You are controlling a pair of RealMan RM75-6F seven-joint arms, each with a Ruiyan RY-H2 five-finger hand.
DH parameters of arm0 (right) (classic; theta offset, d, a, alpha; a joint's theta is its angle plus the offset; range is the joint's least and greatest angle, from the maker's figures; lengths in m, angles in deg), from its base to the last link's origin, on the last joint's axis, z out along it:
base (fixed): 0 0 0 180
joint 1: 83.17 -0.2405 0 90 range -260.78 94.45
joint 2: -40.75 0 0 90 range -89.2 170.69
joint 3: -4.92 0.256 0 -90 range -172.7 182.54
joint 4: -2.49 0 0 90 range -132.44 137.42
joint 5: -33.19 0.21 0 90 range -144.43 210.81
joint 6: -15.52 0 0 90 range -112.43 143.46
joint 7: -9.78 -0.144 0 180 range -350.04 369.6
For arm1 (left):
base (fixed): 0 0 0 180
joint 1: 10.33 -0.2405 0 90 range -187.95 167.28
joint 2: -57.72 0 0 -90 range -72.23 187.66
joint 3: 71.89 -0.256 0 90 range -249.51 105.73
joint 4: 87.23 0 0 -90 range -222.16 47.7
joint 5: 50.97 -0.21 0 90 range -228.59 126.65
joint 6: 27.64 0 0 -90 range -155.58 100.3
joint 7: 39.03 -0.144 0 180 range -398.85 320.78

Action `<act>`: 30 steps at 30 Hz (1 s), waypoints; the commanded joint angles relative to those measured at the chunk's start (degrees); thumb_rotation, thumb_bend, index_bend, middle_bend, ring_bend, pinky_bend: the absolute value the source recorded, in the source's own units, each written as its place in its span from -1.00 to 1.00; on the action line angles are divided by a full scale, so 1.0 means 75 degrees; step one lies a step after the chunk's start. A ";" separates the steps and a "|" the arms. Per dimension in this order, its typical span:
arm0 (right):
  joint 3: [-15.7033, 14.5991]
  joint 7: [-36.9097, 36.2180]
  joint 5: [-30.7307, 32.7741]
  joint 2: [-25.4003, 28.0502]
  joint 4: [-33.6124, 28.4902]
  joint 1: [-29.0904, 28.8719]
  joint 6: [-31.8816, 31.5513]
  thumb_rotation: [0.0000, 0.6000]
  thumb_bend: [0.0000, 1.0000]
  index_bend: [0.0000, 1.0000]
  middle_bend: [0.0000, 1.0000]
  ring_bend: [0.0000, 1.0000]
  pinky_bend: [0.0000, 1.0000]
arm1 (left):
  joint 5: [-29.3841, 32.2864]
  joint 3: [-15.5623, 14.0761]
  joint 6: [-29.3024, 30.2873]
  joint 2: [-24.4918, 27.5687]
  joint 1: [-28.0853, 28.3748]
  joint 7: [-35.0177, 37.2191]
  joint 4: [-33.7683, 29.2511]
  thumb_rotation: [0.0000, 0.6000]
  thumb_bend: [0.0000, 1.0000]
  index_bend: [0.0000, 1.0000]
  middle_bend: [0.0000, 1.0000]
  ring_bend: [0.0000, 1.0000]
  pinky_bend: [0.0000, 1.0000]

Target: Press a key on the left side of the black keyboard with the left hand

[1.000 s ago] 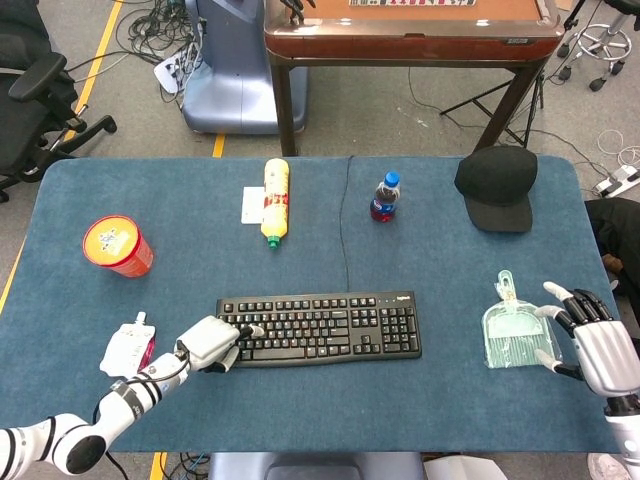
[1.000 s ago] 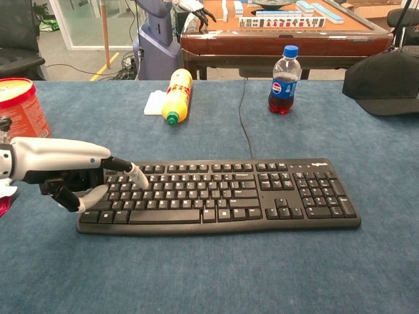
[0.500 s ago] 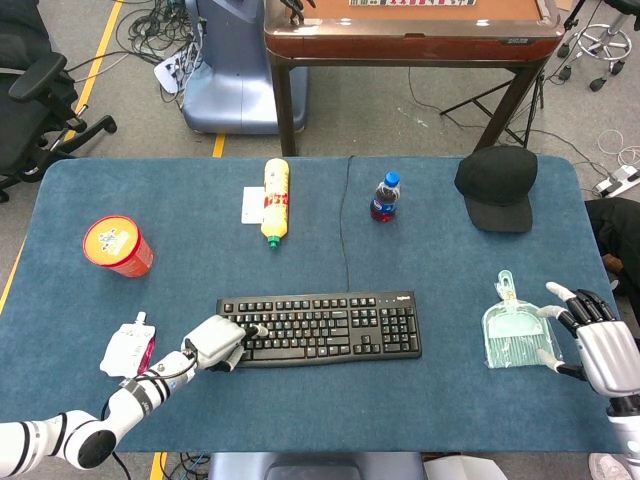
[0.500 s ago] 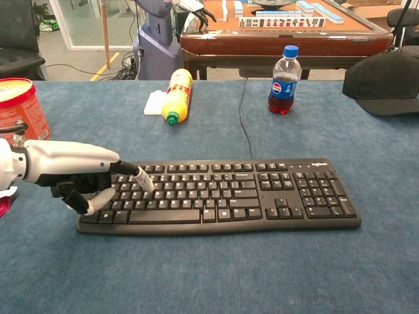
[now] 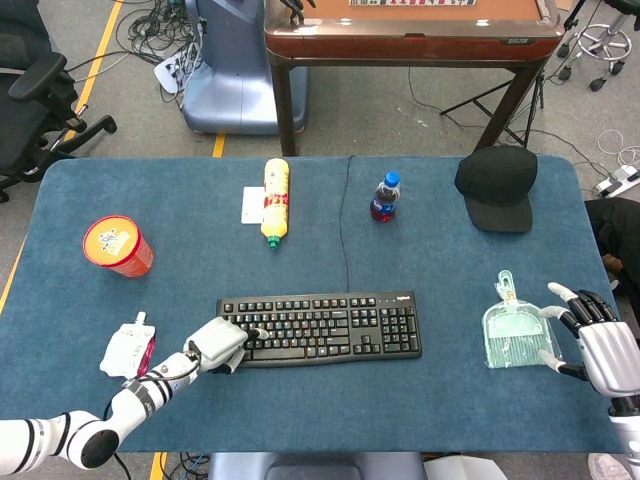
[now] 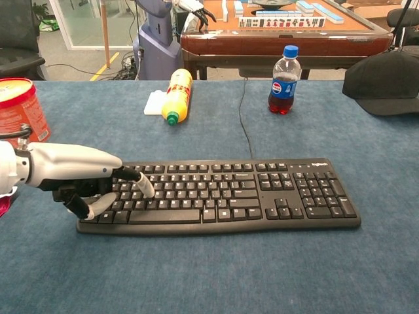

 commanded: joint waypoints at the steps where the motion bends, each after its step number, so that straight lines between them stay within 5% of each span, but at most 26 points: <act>1: -0.0001 -0.0022 0.0008 -0.0005 0.0012 0.0005 -0.0001 1.00 -0.97 -0.23 -0.66 -0.66 -0.66 | 0.0172 -0.0027 0.0020 0.0008 0.0099 -0.0129 -0.0043 1.00 0.41 -0.62 0.77 0.88 1.00; 18: -0.0003 -0.0084 0.0000 -0.0015 0.0069 0.0009 -0.0010 1.00 -0.97 -0.23 -0.66 -0.66 -0.66 | 0.0743 -0.0283 0.0197 -0.0048 0.0406 -0.0574 -0.0118 1.00 0.41 -0.61 0.77 0.88 1.00; 30: 0.0001 -0.0097 -0.0047 0.0067 -0.0018 0.0060 -0.0147 1.00 -0.97 -0.23 -0.66 -0.66 -0.66 | -0.0046 -0.0320 0.1257 0.0781 -0.0237 -0.0018 -0.1010 1.00 0.40 -0.65 0.73 0.84 1.00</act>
